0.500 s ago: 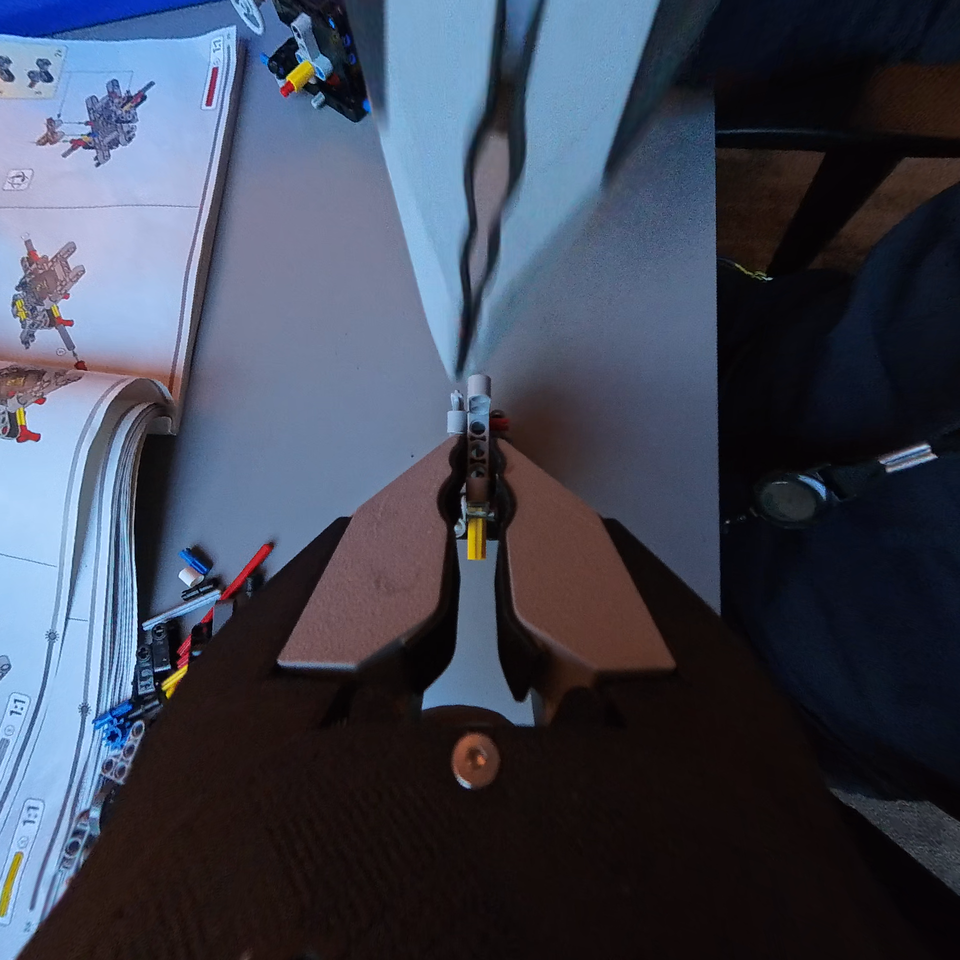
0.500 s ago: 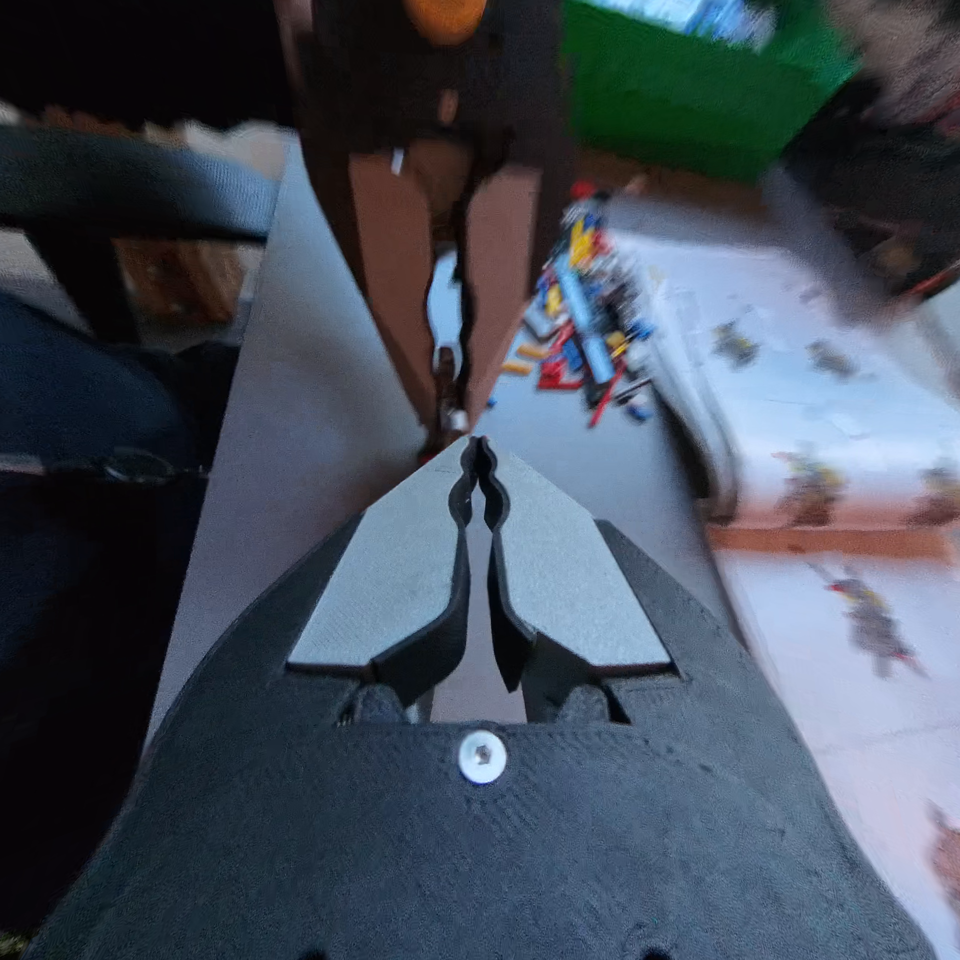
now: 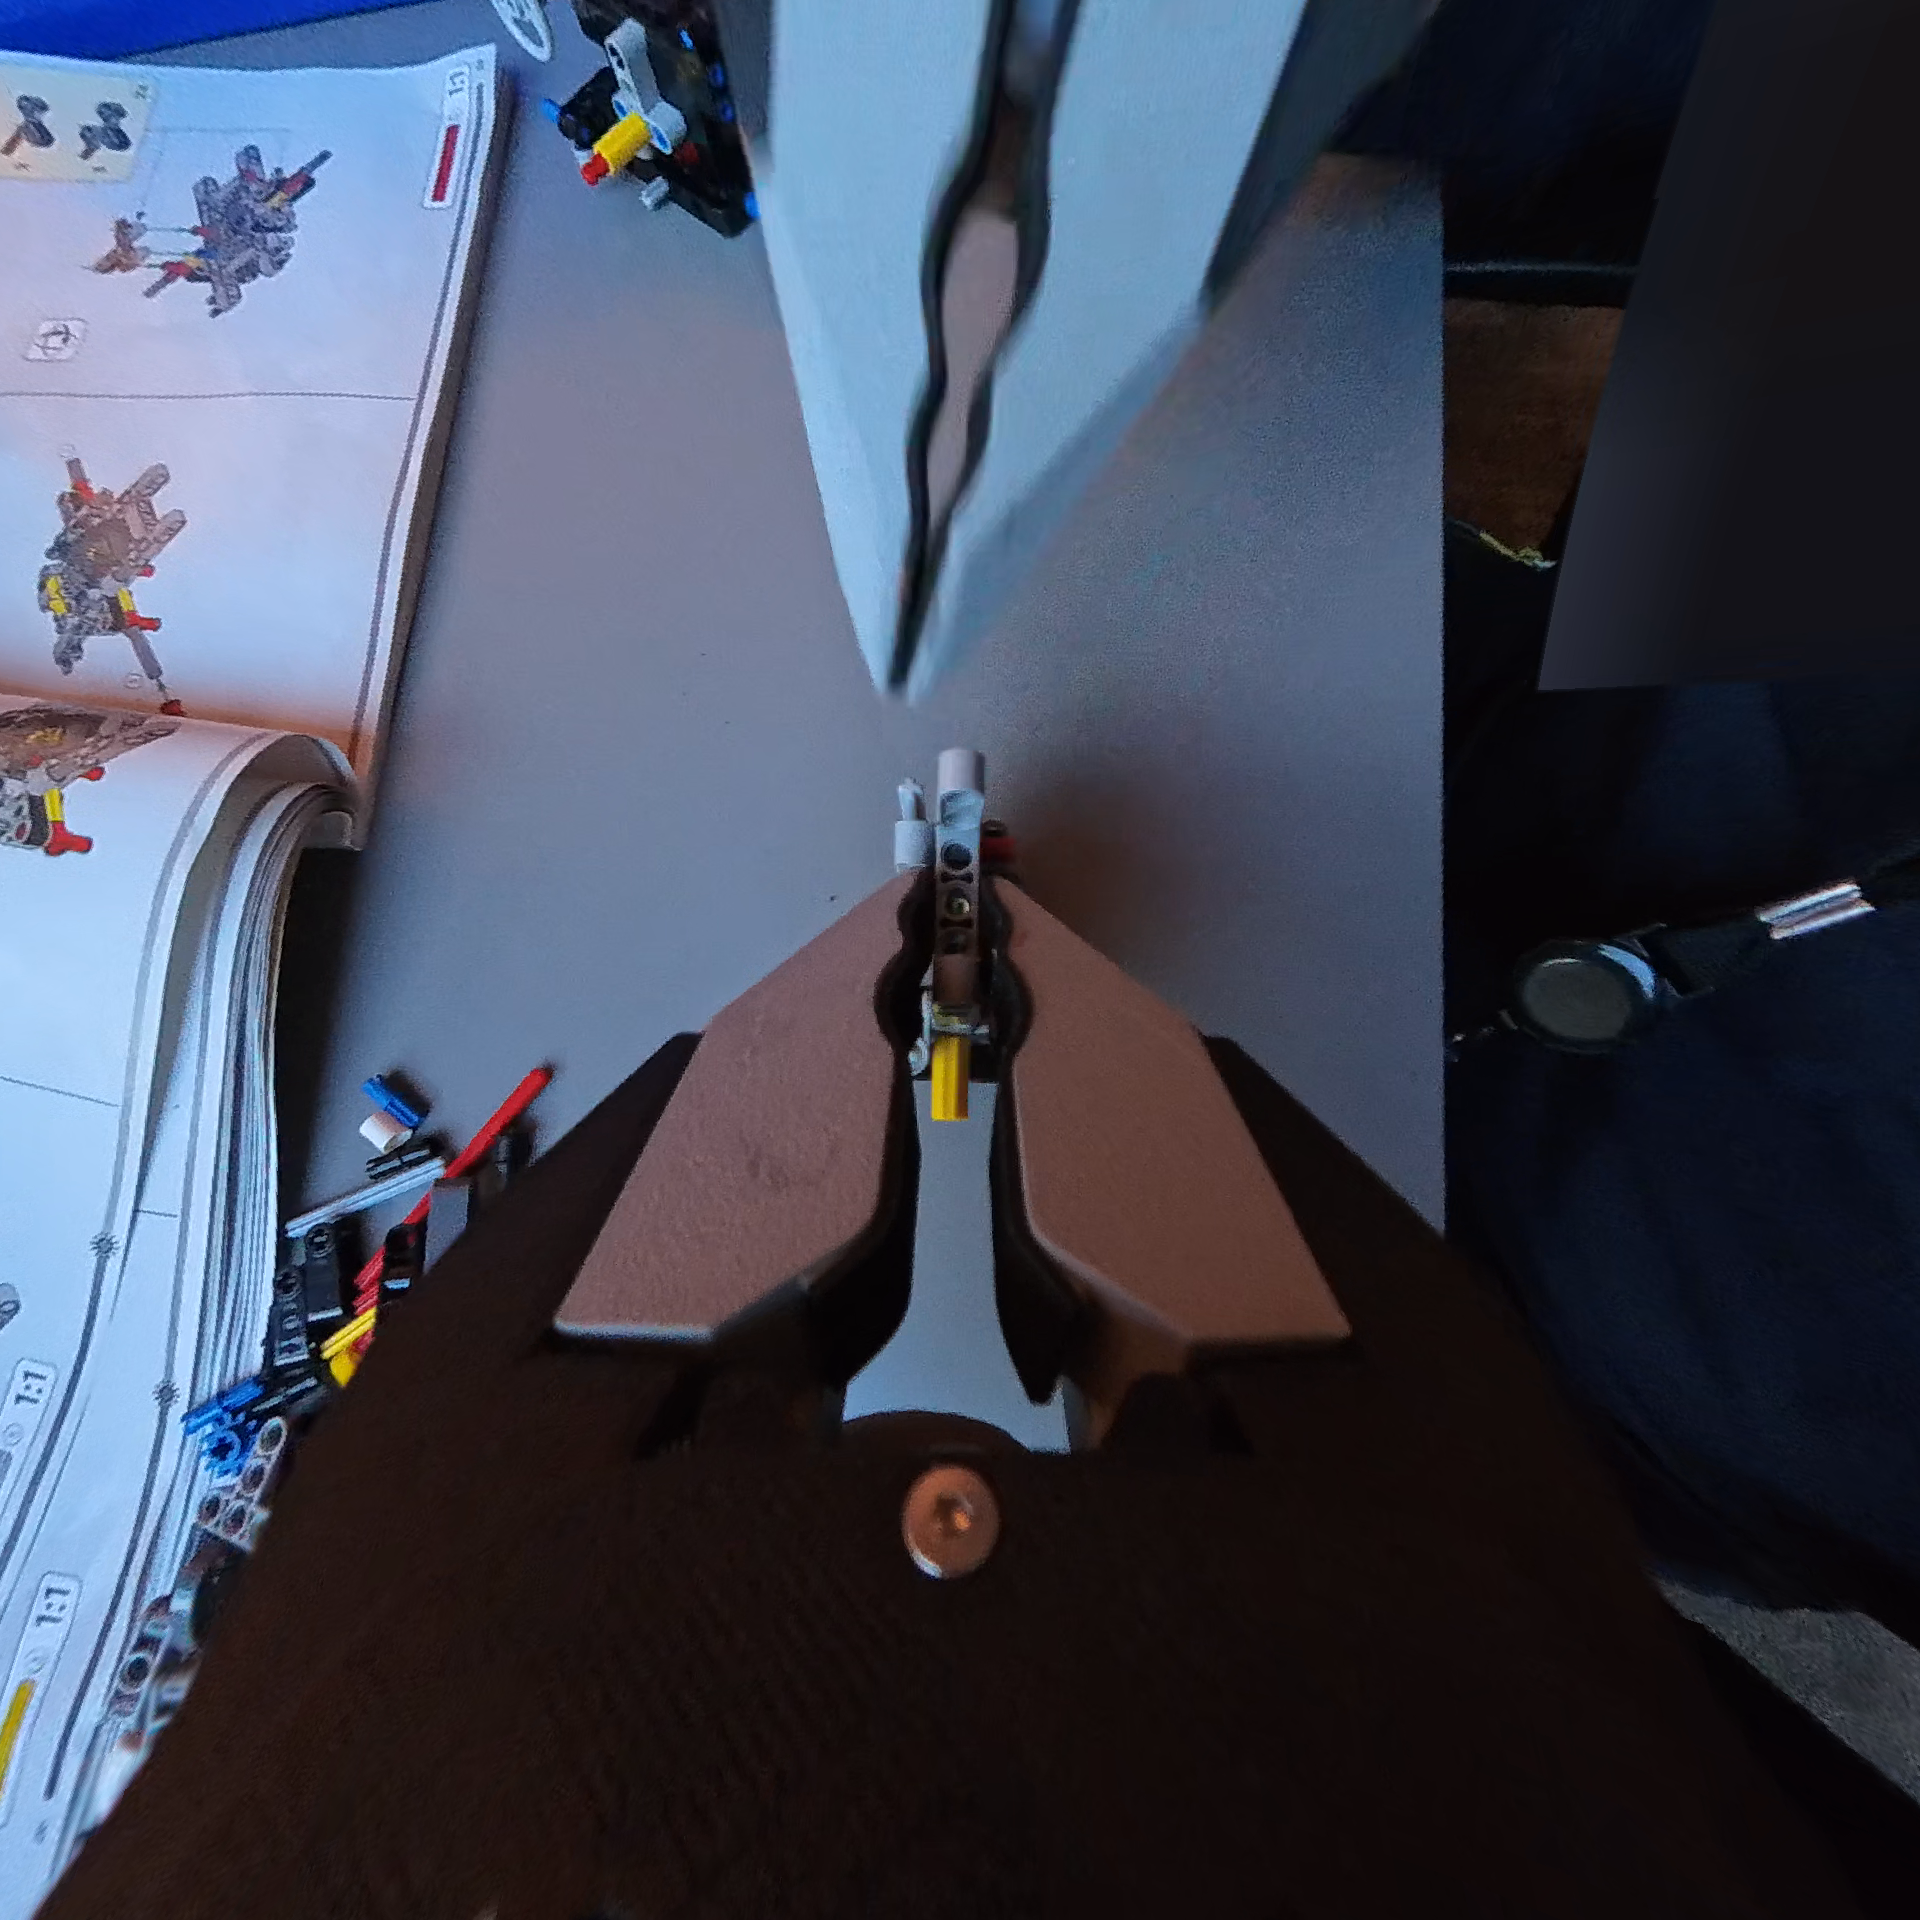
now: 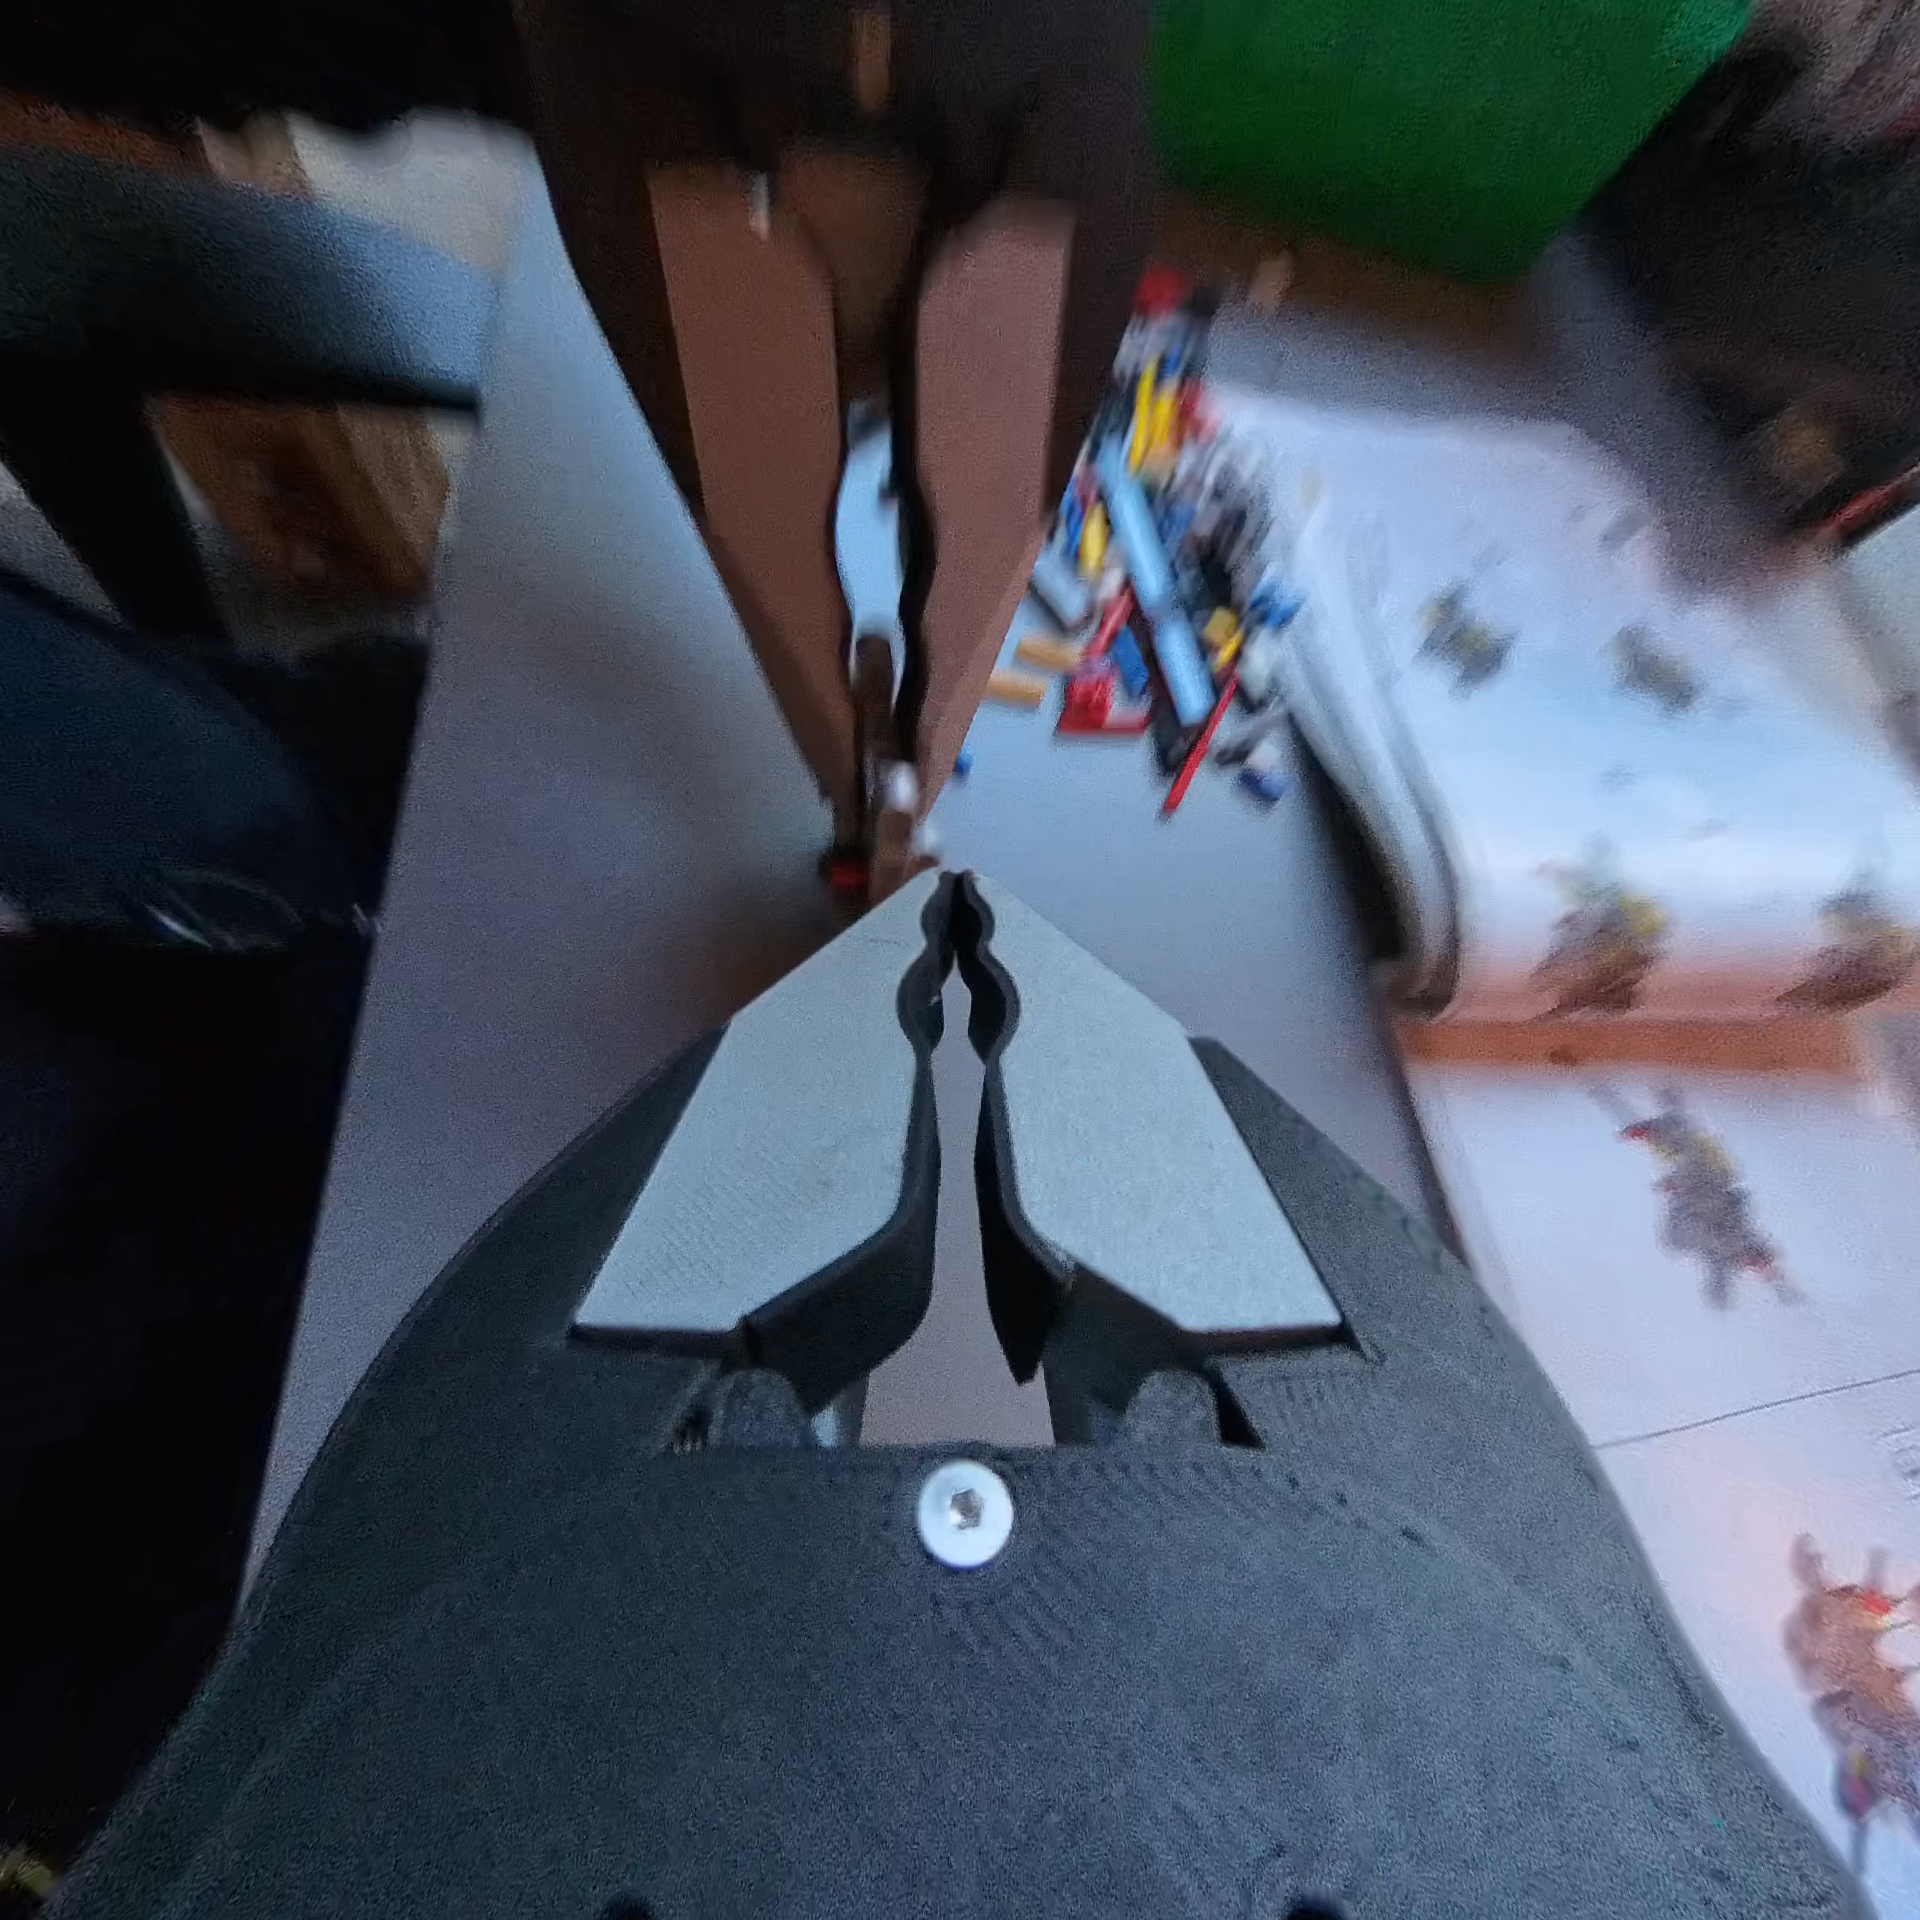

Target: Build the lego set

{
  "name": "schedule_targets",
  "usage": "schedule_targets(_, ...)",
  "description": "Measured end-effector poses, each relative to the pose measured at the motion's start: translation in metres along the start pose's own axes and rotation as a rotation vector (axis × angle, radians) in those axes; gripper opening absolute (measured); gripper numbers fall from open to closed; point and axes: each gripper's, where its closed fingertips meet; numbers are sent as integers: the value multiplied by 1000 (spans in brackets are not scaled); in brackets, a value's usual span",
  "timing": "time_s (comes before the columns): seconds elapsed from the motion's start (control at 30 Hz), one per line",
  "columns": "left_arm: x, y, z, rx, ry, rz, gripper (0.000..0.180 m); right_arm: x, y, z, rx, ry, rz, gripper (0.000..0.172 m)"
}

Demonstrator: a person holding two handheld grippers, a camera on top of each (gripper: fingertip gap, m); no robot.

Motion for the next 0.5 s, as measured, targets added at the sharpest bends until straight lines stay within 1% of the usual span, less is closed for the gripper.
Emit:
schedule_targets(0.07, 1, -1, 0, 8, 9, -6, 5, 13, -26, -22, 105, 34, 19, 0)
schedule_targets(0.1, 1, -1, 1, 11, 10, -6, 5, 16, -30, -24, 112, 44, 19, 0)
schedule_targets(0.17, 1, -3, 2, 13, 16, -6, 4, 8, -20, -8, 62, 11, 14, 0)
schedule_targets(0.2, 3, -3, 2, 9, 25, -2, 5, 0, -5, 7, -1, -13, 15, 0)
schedule_targets(0.23, -1, -2, 1, 5, 2, -1, 5, -1, 4, 16, -17, 1, 13, 0)
schedule_targets(0.3, 2, -2, 2, 12, 11, 0, 5, 0, 4, 8, -9, -33, 58, 0)
schedule_targets(0.37, 2, -2, 2, 15, 11, -1, 5, 13, -14, -11, 56, 29, 39, 0)
schedule_targets(0.43, 1, -3, 2, 19, 14, -5, 5, 13, -22, -16, 94, 23, 55, 0)
schedule_targets(0.47, 0, -3, 2, 19, 13, -7, 5, 8, -13, -7, 52, -1, 52, 0)
schedule_targets(0.5, -1, -3, 2, 18, 2, -9, 5, 0, 5, 7, -18, -33, 52, 3)
Point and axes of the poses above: each gripper's, where its closed fingertips meet, z out along the fingers, y out of its underside, x = y × z across the jaws, and after that the axes turned 14 degrees about -z, right-handed
